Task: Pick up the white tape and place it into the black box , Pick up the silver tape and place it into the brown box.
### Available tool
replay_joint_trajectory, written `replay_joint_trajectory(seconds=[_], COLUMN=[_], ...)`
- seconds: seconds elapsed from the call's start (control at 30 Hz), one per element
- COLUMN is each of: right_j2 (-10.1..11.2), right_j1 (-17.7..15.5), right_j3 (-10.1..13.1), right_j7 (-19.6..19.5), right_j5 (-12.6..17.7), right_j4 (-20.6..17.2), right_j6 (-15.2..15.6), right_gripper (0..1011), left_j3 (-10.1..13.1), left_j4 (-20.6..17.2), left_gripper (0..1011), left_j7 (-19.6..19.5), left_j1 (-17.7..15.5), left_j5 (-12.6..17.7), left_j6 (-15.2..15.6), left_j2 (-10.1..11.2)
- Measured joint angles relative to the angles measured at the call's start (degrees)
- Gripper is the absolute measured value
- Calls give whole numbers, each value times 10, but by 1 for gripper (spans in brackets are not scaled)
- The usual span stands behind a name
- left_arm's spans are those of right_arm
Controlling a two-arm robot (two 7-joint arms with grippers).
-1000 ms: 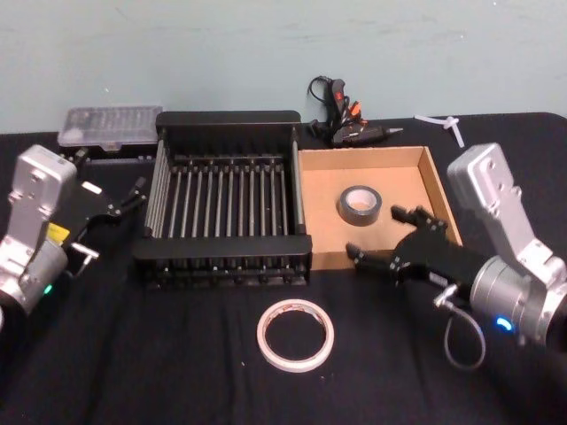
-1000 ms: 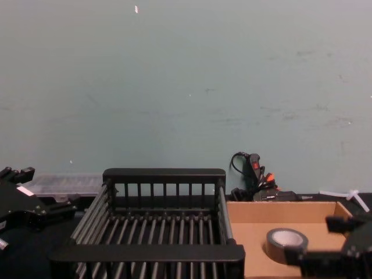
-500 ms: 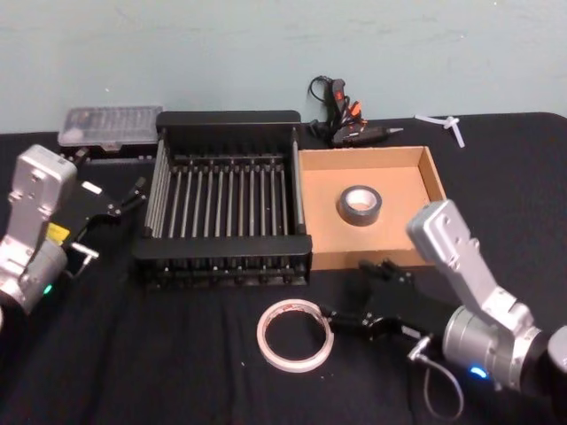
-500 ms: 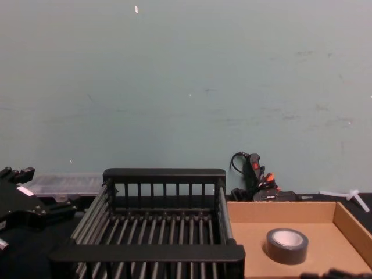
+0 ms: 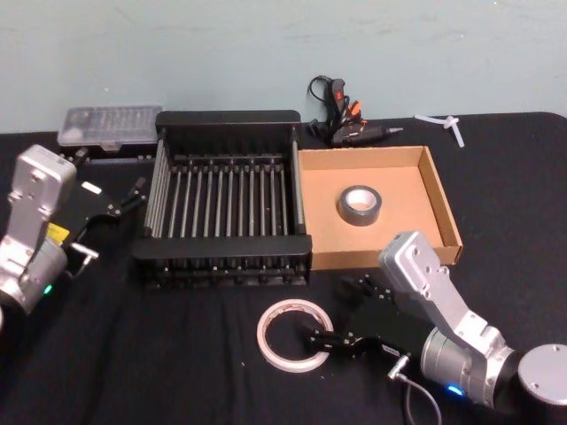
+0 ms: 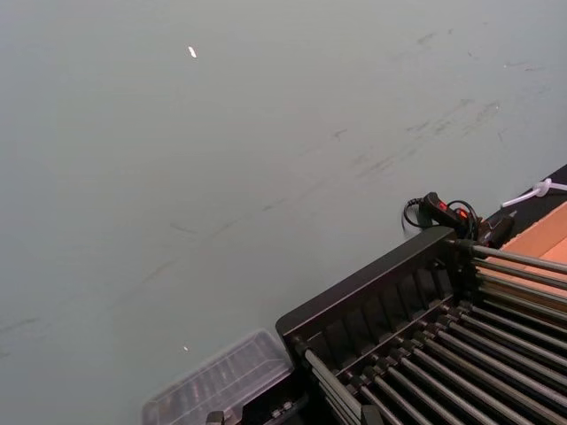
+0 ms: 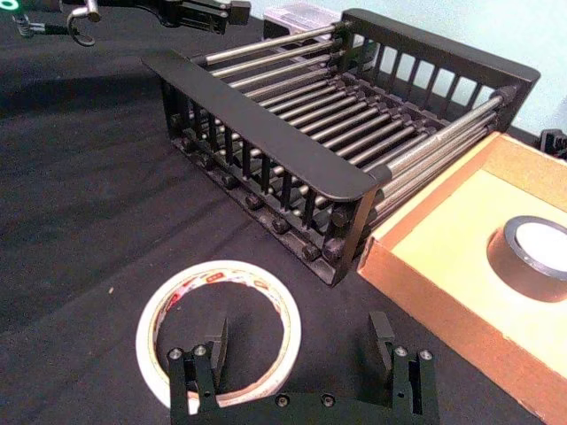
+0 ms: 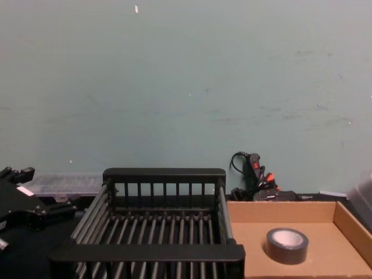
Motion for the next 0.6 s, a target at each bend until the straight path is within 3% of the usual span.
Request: replay_joint_trajectory(seconds=[0.27, 0.6], right_j2=[-12, -26], right_j1=[6, 18], right_j3=[-5, -10], right_j7=[-1, 4], right_j5=[-11, -15], right_j4=[25, 48], right_j6=[-20, -22], right_gripper=[1000, 1000], left_j3=[0, 0], left_j4=[0, 0], left_gripper=[1001, 1001], left_j7=[0, 0], left_j1=[0, 0], left_j5=[0, 0], left_j6=[0, 0], left_j2=[0, 0])
